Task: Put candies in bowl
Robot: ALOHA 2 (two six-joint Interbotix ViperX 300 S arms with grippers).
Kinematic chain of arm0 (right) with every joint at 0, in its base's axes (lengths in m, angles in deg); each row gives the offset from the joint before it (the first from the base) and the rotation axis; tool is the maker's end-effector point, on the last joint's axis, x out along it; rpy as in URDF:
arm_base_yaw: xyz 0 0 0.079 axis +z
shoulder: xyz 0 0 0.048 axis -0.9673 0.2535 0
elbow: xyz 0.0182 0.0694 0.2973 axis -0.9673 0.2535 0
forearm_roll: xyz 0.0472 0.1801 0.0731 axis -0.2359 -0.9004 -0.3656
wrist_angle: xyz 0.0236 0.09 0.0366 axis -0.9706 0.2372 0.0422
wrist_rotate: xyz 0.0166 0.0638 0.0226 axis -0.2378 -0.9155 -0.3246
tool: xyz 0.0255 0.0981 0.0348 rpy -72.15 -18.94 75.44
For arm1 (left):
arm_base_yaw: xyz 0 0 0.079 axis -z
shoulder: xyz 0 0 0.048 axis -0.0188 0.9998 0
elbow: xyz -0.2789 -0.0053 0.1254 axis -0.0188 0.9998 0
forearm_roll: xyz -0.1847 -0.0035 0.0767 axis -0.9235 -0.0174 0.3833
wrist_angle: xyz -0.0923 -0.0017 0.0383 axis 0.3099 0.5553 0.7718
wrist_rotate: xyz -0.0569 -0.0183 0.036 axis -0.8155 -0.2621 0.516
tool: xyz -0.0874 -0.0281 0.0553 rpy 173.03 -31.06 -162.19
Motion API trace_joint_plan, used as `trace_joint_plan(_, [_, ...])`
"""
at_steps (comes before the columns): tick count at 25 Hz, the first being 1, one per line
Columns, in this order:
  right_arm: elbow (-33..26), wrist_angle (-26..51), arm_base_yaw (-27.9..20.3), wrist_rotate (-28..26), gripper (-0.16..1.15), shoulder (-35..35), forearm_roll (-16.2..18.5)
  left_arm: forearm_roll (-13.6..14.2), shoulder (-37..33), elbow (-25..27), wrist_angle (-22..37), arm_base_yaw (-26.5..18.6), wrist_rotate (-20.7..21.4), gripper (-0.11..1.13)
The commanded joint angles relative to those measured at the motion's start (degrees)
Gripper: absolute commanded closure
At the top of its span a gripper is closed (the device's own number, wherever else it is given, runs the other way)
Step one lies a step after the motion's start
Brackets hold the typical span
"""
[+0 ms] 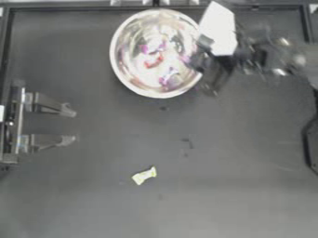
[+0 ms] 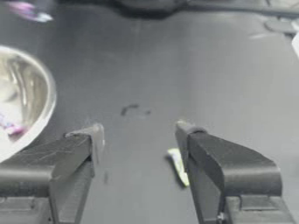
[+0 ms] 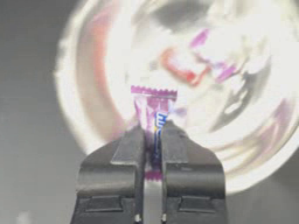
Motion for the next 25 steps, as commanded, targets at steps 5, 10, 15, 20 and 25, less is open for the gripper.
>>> trace_joint_plan(5, [-9.8, -2.6, -5.4, 13.4, 0.67, 10.5, -8.9, -1.3, 1.4, -1.0, -0.6, 0.0, -0.1, 0.15])
trace_joint_plan(10, [-13.2, -4.4, -6.2, 16.6, 0.62, 16.3, -9.5, -2.0, 1.5, -0.8, -0.7, -0.1, 0.0, 0.15])
trace_joint_plan(15, [-13.8, -4.3, -6.0, 17.3, 0.13, 18.0, -10.8, -2.1, 1.5, -0.8, -0.7, -0.1, -0.1, 0.15])
trace_joint_plan(20, [-13.7, -4.6, -5.8, 17.4, 0.00, 17.2, -11.8, -2.1, 1.5, -0.7, -0.7, -0.1, 0.0, 0.15])
trace_joint_plan(25, [-12.4, -4.6, -4.6, 17.4, -0.03, 13.4, -11.9, -2.1, 1.5, -0.4, -0.7, -0.1, 0.0, 0.15])
